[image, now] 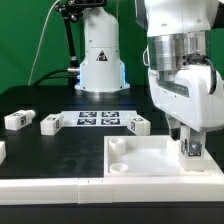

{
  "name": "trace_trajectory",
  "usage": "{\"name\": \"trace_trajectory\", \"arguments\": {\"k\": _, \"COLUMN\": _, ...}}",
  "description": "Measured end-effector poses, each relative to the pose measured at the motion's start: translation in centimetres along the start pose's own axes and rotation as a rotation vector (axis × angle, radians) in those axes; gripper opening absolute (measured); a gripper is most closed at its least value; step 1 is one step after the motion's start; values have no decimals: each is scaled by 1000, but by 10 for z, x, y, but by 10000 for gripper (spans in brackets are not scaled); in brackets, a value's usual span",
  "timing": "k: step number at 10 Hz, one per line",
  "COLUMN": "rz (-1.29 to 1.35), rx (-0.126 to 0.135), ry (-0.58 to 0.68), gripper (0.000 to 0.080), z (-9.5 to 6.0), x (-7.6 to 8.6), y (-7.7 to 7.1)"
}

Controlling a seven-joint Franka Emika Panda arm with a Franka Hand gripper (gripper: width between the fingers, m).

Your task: Assemble one leg

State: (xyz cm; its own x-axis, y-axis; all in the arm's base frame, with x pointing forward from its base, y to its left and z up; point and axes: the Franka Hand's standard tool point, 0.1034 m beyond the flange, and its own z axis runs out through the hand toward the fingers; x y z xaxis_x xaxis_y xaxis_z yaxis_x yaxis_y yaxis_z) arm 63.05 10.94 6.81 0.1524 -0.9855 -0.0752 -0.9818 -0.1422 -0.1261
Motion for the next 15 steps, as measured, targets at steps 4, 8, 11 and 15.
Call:
{"name": "trace_trajectory", "arguments": {"k": 4, "rz": -405, "rx": 5, "ry": 5, "gripper": 646, "z": 0, "x": -2, "y": -1}}
{"name": "trace_trajectory", "arguments": {"k": 8, "rz": -882, "rx": 1, "ry": 4, "gripper": 649, "z": 1, "x": -10, "y": -2}}
{"name": "trace_trajectory", "arguments": {"k": 11, "rz": -1252, "rx": -53, "ry": 26, "gripper": 649, "z": 0, "x": -11, "y": -6}}
{"name": "trace_trajectory", "arguments": {"k": 15, "rz": -1534, "rx": -74, "ry": 34, "gripper": 649, "z": 0, "x": -4, "y": -6}}
